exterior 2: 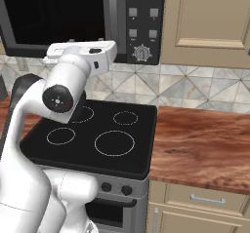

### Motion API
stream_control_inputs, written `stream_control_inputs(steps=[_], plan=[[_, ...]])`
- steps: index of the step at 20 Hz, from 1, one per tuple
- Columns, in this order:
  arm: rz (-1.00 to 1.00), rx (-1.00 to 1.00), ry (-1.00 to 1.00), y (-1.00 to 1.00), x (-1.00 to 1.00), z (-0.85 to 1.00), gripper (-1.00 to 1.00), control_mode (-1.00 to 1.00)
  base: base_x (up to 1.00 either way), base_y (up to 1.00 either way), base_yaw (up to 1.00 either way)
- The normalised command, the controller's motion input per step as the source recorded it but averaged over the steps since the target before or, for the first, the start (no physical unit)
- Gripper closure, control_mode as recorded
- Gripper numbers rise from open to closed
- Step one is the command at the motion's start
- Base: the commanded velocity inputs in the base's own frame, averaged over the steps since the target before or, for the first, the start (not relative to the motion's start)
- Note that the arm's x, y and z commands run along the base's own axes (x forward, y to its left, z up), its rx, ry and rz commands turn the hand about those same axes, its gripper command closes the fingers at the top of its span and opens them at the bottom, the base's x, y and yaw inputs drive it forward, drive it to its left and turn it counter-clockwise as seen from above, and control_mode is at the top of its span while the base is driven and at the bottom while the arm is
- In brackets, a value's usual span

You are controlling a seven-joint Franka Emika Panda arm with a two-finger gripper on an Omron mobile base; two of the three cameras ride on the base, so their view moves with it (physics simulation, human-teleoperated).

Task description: The microwave is finished heating the fish and avocado. Take the bowl containing the food and place it on the dining counter.

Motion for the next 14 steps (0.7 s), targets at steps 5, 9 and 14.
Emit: stream_control_inputs(steps=[5, 9, 14], plan=[[0.0, 0.06, 0.0, -0.2, 0.78, 0.27, -1.0, -1.0, 0.0, 0.0, 0.0], [0.0, 0.07, 0.0, -0.24, 0.85, 0.21, -1.0, -1.0, 0.0, 0.0, 0.0], [0.0, 0.01, 0.1, -0.17, 0.83, 0.05, -1.0, -1.0, 0.0, 0.0, 0.0]])
